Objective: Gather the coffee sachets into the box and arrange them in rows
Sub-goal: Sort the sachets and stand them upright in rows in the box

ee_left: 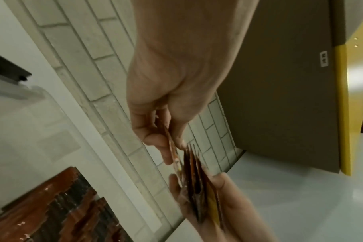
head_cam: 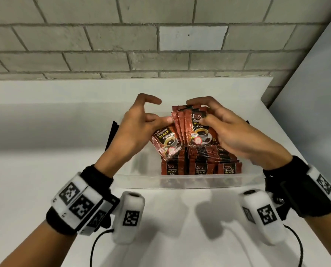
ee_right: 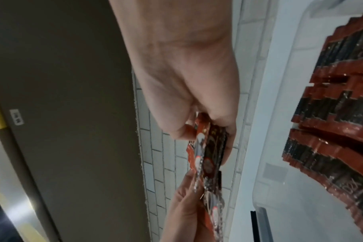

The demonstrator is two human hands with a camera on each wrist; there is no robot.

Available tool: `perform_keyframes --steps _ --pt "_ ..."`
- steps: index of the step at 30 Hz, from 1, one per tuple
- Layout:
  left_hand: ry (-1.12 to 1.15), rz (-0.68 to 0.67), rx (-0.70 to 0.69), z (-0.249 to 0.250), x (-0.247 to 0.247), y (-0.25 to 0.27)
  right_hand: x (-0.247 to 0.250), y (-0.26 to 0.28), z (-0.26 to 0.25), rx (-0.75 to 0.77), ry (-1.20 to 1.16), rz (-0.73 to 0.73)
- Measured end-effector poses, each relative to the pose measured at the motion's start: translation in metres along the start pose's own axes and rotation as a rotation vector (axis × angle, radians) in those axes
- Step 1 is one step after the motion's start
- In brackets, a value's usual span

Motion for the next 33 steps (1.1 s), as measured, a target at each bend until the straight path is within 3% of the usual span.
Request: perform_keyframes --steps 4,9,13,18,23,26,33 --pt "-0.029 -0.042 0.011 0.005 -0.008 -0.01 -0.007 -0.006 0.007 -0.092 -0.097 -0.061" --pt "0.38 -0.075 0.292 -0.004 -0.017 -0.003 -0.005 -0.011 0.012 -0.042 -0.151 0.04" --pt "0.215 -0.268 0.231 -0.006 -0.035 0.016 -0.015 -0.013 0.015 0.021 -0.113 0.089" --pt "0.134 -0.343 0.198 -0.011 -0.045 0.014 -0.038 -0.02 0.018 0.063 0.127 0.103" --pt "0.017 -0.489 0.266 -0.025 -0.039 0.005 -0.044 -0.027 0.016 0.05 0.448 -0.084" --pt "-0.095 -0.497 0.341 -0.038 -0.035 0.001 -0.045 -0.034 0.017 0.012 0.509 -0.193" --pt "-0.373 -0.712 0.497 -0.072 -0.034 0.016 -0.048 -0.04 0.043 -0.037 0.856 -0.413"
Point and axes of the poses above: each hand's wrist, its own y-axis away from the middle knuckle, its own x-axis out of the back of the hand, z = x × y, the point moved 5 cm from there along -y, towards the middle knuckle, and after that the axes turned 12 degrees about z, right-handed, at the moved point
